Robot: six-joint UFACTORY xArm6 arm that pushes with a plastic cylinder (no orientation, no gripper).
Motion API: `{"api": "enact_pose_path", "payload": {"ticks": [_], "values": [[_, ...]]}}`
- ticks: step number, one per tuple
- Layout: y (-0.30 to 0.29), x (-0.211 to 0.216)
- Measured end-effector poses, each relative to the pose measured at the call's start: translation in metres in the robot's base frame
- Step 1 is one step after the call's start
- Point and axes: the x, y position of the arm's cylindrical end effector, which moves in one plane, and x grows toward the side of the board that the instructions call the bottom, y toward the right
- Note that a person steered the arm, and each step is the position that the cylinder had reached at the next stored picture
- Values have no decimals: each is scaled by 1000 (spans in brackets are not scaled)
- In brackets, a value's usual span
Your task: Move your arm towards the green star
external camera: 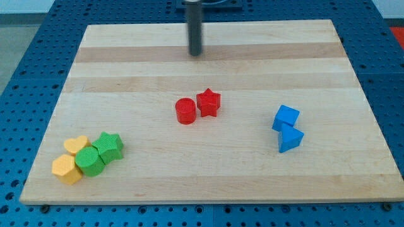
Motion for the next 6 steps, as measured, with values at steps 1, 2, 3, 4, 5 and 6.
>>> {"api": "enact_pose_path", "payload": {"ticks": [1, 2, 3, 4, 5, 6], "values": [[-85, 31], [-141, 109], [-153, 180], [-112, 162], [-87, 144], [-83, 142]]}}
